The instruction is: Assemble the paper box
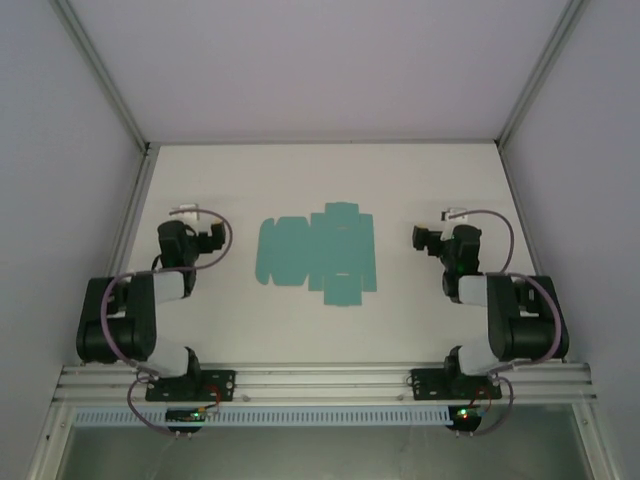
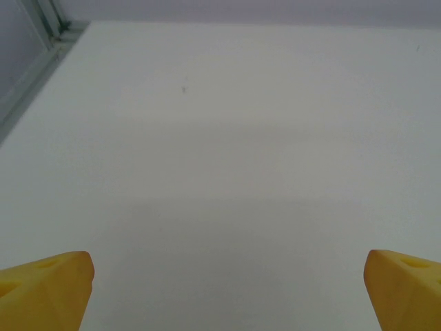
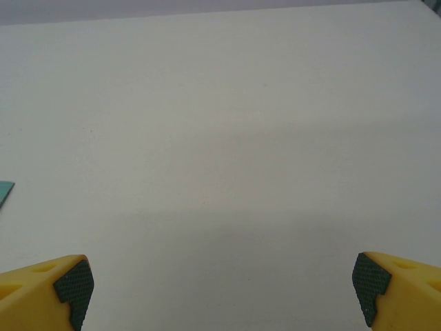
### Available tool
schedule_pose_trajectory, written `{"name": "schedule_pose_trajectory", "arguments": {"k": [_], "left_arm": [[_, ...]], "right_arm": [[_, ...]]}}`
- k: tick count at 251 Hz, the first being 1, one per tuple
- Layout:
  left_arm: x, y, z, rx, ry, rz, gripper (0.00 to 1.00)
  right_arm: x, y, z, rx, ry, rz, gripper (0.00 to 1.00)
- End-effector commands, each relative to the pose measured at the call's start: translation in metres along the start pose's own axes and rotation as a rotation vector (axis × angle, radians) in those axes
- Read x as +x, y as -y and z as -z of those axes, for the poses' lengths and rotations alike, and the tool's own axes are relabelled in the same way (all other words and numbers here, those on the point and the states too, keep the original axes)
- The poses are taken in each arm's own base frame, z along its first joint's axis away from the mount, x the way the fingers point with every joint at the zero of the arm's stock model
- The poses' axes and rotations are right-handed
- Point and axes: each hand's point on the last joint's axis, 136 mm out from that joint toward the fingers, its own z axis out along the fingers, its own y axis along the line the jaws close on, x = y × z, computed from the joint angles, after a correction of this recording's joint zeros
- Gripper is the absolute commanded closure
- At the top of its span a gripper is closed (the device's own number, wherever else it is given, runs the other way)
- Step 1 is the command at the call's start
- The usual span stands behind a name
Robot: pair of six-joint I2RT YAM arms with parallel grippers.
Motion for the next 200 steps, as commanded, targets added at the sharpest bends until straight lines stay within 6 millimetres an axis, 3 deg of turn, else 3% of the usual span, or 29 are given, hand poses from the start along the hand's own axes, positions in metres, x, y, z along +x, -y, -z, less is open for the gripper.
{"name": "schedule_pose_trajectory", "arguments": {"k": [1, 36, 63, 88, 120, 147, 200], "left_arm": [[-0.023, 0.006, 0.012, 0.039, -0.033, 0.095, 0.00], [-0.036, 0.034, 0.021, 0.142, -0.071, 0.224, 0.00], [-0.031, 0.071, 0.027, 0.265, -0.167, 0.303, 0.00], [-0.011, 0.095, 0.031, 0.309, -0.306, 0.355, 0.00], [0.023, 0.132, 0.039, 0.404, -0.510, 0.360, 0.01], [0.044, 0.161, 0.042, 0.505, -0.627, 0.377, 0.00], [0.074, 0.177, 0.028, 0.556, -0.796, 0.422, 0.00]], "right_arm": [[-0.030, -0.002, 0.006, 0.043, -0.030, 0.035, 0.01], [-0.059, -0.031, 0.022, -0.014, -0.082, -0.056, 0.01], [-0.056, -0.075, 0.032, -0.099, -0.186, -0.109, 0.04], [-0.029, -0.114, 0.038, -0.140, -0.386, -0.178, 0.16], [0.003, -0.151, 0.037, -0.166, -0.572, -0.142, 0.40], [0.034, -0.167, 0.028, -0.173, -0.705, -0.123, 0.53], [0.081, -0.185, -0.004, -0.222, -0.872, -0.158, 0.77]]}}
